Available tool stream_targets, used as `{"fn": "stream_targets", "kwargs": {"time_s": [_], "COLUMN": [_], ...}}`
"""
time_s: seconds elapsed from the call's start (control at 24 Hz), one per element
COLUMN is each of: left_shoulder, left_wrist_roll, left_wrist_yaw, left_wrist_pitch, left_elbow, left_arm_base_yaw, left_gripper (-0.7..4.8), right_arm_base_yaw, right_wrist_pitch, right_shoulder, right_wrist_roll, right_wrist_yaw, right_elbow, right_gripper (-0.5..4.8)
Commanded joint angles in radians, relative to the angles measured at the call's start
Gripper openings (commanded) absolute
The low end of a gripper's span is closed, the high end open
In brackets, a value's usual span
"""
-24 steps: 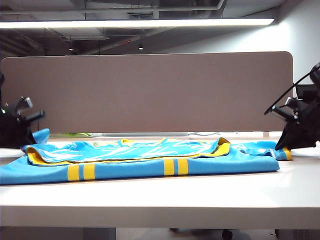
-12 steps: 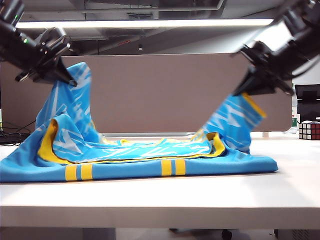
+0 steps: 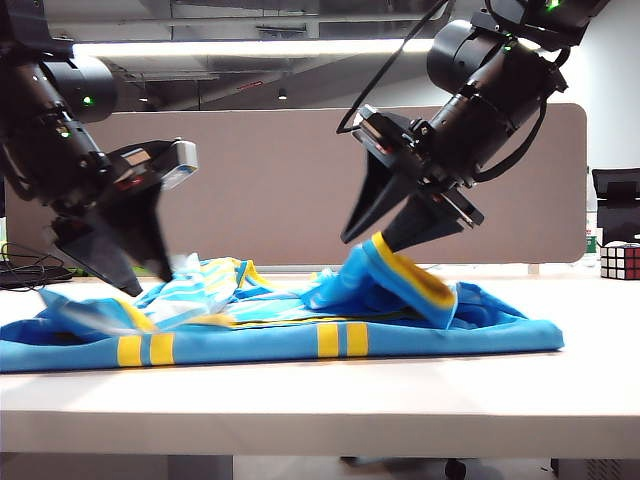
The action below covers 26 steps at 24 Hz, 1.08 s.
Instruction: Fold the bottom side of the soccer jersey horizontally towards the center, about one-third of the way, then fold the sleeve back towards the center, creating a straight line along the edge of the the soccer jersey, and finally fold the bottom of the soccer jersey up towards the top, creating a neat rectangle.
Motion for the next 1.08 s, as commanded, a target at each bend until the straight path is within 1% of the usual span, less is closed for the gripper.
{"fn": "stream_targets", "kwargs": {"time_s": [0.04, 0.08, 0.12, 0.17, 0.25, 0.29, 0.33, 0.42, 0.5, 0.54, 0.62, 0.67, 0.71, 0.75, 0.79, 0.83, 0.87, 0.96, 1.0, 1.08], "left_shoulder": [-0.003, -0.003, -0.004, -0.008, -0.033, -0.059, -0.077, -0.135, -0.199, -0.245, -0.294, -0.314, -0.333, -0.338, -0.340, -0.340, -0.340, -0.339, -0.339, -0.339], "left_wrist_roll": [-0.059, -0.092, -0.146, -0.176, -0.183, -0.183, -0.184, -0.209, -0.250, -0.274, -0.302, -0.319, -0.321, -0.316, -0.310, -0.311, -0.315, -0.319, -0.319, -0.358], "left_wrist_yaw": [0.089, 0.134, 0.174, 0.175, 0.154, 0.114, 0.106, 0.108, 0.134, 0.159, 0.158, 0.148, 0.104, 0.068, -0.013, -0.039, -0.046, -0.019, -0.005, 0.063], "left_wrist_pitch": [0.153, 0.186, 0.222, 0.233, 0.206, 0.188, 0.181, 0.171, 0.157, 0.153, 0.138, 0.108, 0.035, -0.006, -0.083, -0.101, -0.103, -0.100, -0.097, -0.039], "left_elbow": [-0.007, -0.007, -0.007, -0.007, -0.007, -0.007, -0.007, -0.007, -0.008, -0.009, -0.009, -0.009, -0.009, -0.010, -0.021, -0.039, -0.078, -0.175, -0.205, -0.306], "left_arm_base_yaw": [-0.001, -0.001, -0.002, -0.002, 0.010, 0.031, 0.043, 0.089, 0.136, 0.169, 0.198, 0.214, 0.236, 0.248, 0.277, 0.294, 0.318, 0.374, 0.385, 0.417], "left_gripper": [4.79, 4.79, 4.79, 4.79, 4.79, 4.79, 4.79, 4.79, 4.79, 4.79, 4.79, 4.79, 4.79, 4.79, 4.79, 4.79, 4.79, 4.79, 4.79, 4.79], "right_arm_base_yaw": [-0.003, -0.003, -0.003, -0.003, -0.011, -0.026, -0.036, -0.068, -0.096, -0.115, -0.119, -0.124, -0.130, -0.132, -0.144, -0.153, -0.174, -0.228, -0.247, -0.314], "right_wrist_pitch": [0.084, 0.101, 0.117, 0.116, 0.091, 0.077, 0.077, 0.075, 0.067, 0.058, 0.028, -0.013, -0.096, -0.157, -0.243, -0.265, -0.267, -0.244, -0.229, -0.174], "right_shoulder": [-0.005, -0.005, -0.006, -0.012, -0.040, -0.071, -0.092, -0.156, -0.220, -0.260, -0.299, -0.315, -0.330, -0.333, -0.333, -0.331, -0.331, -0.328, -0.325, -0.322], "right_wrist_roll": [0.026, 0.034, 0.053, 0.055, 0.054, 0.050, 0.050, 0.050, 0.051, 0.051, 0.051, 0.050, 0.035, 0.003, -0.053, -0.070, -0.069, -0.041, -0.026, 0.026], "right_wrist_yaw": [0.006, 0.002, -0.016, -0.031, -0.043, -0.043, -0.045, -0.051, -0.050, -0.051, -0.053, -0.038, 0.025, 0.081, 0.178, 0.212, 0.211, 0.206, 0.193, 0.114], "right_elbow": [0.002, 0.002, 0.003, 0.003, 0.003, 0.003, 0.003, 0.003, 0.003, 0.003, 0.003, 0.003, 0.003, 0.002, -0.004, -0.020, -0.059, -0.132, -0.163, -0.247], "right_gripper": [2.17, 2.17, 2.17, 2.16, 2.17, 2.17, 2.17, 2.17, 2.18, 2.36, 2.36, 2.35, 2.35, 2.35, 2.36, 2.41, 2.54, 2.60, 2.77, 3.06]}}
